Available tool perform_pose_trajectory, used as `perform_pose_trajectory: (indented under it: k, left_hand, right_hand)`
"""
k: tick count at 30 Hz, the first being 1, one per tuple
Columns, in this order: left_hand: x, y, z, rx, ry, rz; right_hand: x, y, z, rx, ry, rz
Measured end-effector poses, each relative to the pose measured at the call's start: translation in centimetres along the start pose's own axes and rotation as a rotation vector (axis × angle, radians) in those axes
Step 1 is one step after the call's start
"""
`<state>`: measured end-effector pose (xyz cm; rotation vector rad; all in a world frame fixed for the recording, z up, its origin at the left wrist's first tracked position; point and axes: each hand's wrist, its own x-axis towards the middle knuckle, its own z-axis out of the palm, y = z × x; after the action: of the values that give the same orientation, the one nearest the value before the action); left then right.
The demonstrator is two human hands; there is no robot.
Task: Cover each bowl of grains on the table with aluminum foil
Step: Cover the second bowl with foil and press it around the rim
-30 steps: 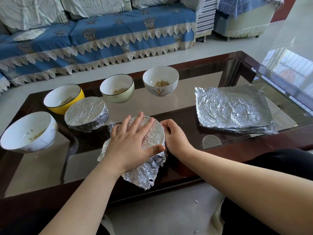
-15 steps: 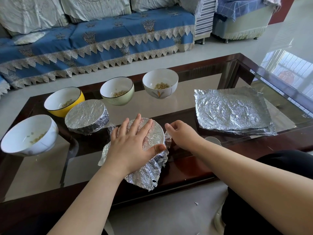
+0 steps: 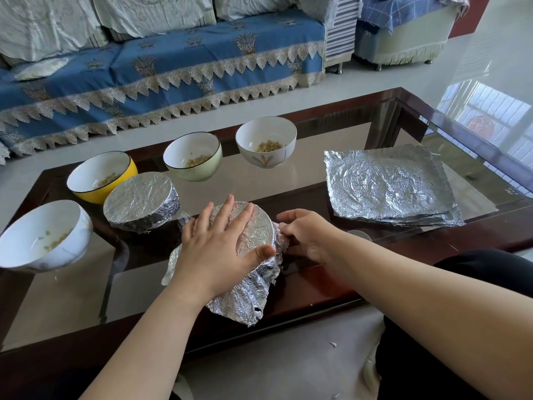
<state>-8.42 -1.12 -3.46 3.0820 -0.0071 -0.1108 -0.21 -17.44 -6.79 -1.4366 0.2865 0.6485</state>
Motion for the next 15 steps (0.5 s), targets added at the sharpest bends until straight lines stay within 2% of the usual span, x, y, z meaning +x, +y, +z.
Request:
perform_pose_trajectory:
  k: [4,8,11,15]
  left_hand:
    - [0.05,-0.06,0.09,-0.013,-0.005,-0.001]
    - [0.06,0.03,0.01,-0.008,-0.01,-0.005]
    - [0.06,0.05,-0.01,-0.009,-0.009,-0.005]
    - [0.07,0.02,0.09,-0.007,0.0,-0.005]
  right_hand:
    - [0.02,0.16,0.16,-0.079,0.042,-0.072]
    - [-0.02,0.48,0.09,-0.395,0.085,-0.228]
    - [-0.11,0.53,0.22,-0.561,0.085,-0.276]
    - [-0.3,0.43,0.35,-0.619,0.051,-0.298]
